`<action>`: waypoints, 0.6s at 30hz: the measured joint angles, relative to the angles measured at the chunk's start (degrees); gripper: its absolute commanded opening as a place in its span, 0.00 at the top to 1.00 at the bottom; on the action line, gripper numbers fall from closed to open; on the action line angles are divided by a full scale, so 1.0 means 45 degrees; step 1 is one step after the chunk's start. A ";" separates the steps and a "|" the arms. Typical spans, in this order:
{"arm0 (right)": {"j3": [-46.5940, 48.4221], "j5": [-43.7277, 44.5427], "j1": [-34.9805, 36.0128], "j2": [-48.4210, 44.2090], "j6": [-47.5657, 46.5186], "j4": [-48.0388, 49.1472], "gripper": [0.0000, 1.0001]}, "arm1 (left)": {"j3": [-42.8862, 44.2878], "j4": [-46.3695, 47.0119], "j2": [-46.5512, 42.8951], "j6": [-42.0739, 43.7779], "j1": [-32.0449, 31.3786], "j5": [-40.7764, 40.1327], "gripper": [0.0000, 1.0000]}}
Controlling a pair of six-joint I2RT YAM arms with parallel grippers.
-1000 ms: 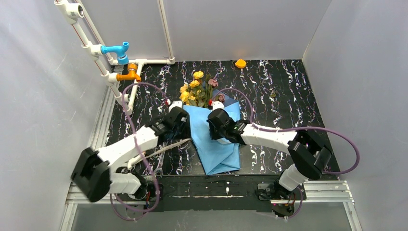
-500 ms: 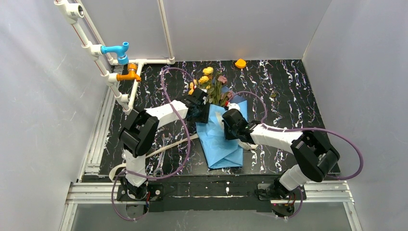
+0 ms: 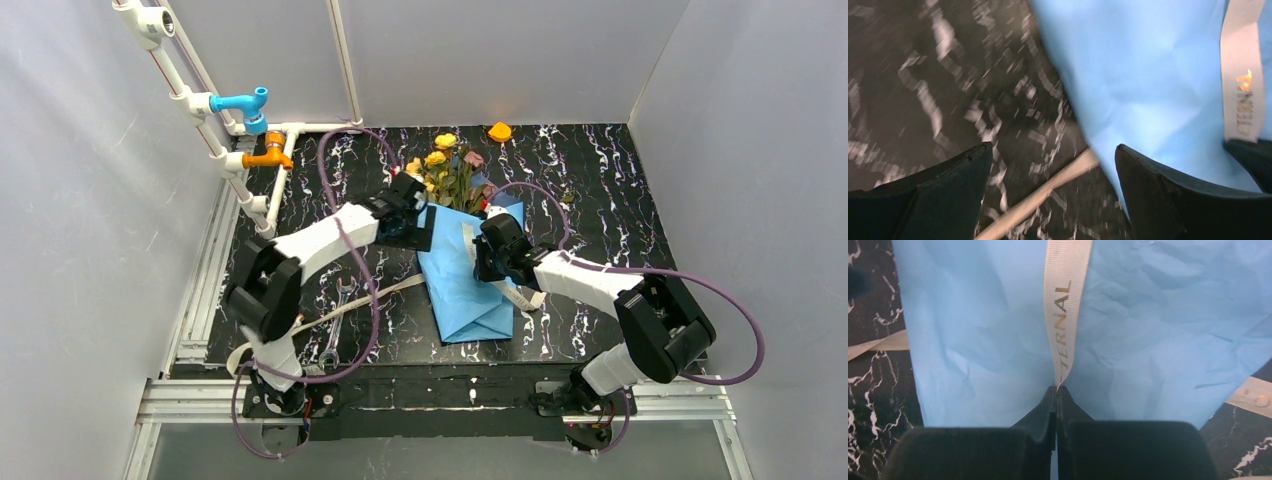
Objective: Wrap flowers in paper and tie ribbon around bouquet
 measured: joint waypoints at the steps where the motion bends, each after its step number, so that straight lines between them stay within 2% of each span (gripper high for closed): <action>1: 0.0005 -0.0228 0.0000 0.0000 -0.0063 0.0000 0.99 | -0.0272 -0.0495 -0.0743 -0.0117 0.0000 -0.0311 0.02; 5: 0.0175 -0.0918 0.0010 -0.0005 -0.0189 -0.0078 0.99 | -0.1957 -0.2021 -0.4410 -0.1224 0.0000 -0.1855 0.02; 10: 0.0622 -0.2055 0.0010 -0.0005 -0.0495 0.0049 0.99 | -0.5309 -0.4143 -0.9700 -0.4245 0.0155 -0.3371 0.02; 15: 0.1297 -0.3400 0.0092 -0.0005 -0.0884 0.0476 0.99 | -0.8354 -0.5639 -1.3284 -0.7587 0.0549 -0.3832 0.02; 18: 0.1749 -0.4240 0.0257 -0.0005 -0.1083 0.0845 0.99 | -0.9015 -0.6280 -1.4188 -0.9262 0.0782 -0.4250 0.02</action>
